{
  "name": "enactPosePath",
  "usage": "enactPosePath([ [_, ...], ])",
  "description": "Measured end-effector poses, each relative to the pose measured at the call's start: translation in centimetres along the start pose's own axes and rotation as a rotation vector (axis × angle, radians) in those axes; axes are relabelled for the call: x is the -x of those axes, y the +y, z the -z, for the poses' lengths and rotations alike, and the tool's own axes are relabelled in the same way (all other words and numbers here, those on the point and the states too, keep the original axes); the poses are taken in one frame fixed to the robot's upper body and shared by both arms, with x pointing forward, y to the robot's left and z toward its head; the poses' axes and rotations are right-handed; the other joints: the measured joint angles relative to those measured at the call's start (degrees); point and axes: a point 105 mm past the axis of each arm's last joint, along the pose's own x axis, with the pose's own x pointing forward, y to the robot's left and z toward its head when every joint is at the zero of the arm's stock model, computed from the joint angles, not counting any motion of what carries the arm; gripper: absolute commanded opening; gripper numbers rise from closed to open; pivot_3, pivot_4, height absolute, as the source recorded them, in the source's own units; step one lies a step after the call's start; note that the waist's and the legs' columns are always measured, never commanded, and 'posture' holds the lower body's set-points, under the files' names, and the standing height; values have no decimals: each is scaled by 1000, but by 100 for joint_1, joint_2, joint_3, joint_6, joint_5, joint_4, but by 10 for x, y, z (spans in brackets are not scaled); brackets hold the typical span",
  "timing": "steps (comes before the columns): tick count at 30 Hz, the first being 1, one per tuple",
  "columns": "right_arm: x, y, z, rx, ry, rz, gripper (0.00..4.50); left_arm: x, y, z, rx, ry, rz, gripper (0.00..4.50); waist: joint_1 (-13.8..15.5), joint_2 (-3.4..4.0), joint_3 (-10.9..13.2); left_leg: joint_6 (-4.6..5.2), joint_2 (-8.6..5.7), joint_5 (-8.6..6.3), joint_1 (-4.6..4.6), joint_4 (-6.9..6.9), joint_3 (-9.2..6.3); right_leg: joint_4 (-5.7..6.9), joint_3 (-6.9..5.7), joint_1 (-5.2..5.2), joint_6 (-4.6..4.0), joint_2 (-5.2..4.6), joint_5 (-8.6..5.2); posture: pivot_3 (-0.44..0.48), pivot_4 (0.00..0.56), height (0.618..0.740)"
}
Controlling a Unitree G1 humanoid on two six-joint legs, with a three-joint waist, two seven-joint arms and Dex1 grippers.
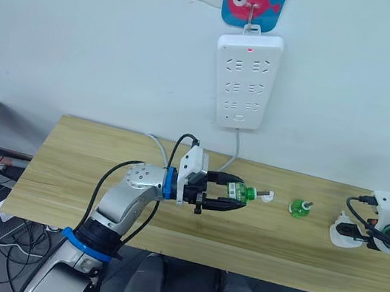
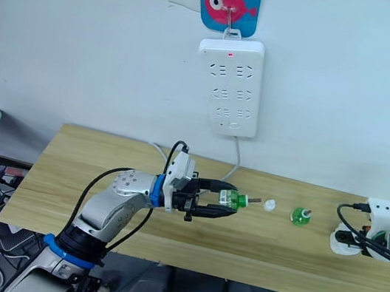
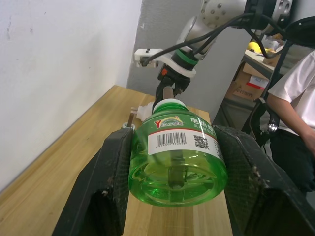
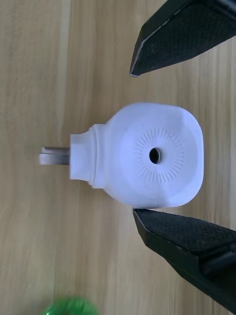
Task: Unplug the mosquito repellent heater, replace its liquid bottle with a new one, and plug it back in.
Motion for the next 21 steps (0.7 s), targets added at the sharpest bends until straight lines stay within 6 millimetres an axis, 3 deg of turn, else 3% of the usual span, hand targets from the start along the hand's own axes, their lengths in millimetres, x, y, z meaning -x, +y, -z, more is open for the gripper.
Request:
enactPosePath([
  [8,-9,8,1,-8,16,-33,4445,1,0,1,10,9,1,2228,14,-4,52,0,0,0,0,1,-1,1,0,0,0,0,0,188,370,740],
  [11,-8,6,2,-19,18,-38,3885,2,0,3,13,16,1,2228,23,-4,67,0,0,0,-1,0,-1,0,-1,0,0,0,0,188,370,740],
  [14,-7,4,5,-24,25,-45,2955,5,0,3,11,26,4,2228,22,-5,80,0,0,0,-1,0,-2,0,-1,0,0,0,0,188,368,740],
  [21,-3,4,11,-42,35,-58,2954,4,-1,2,4,24,19,2228,24,-3,84,0,0,0,-2,0,-1,0,-1,0,0,-1,0,179,361,740],
])
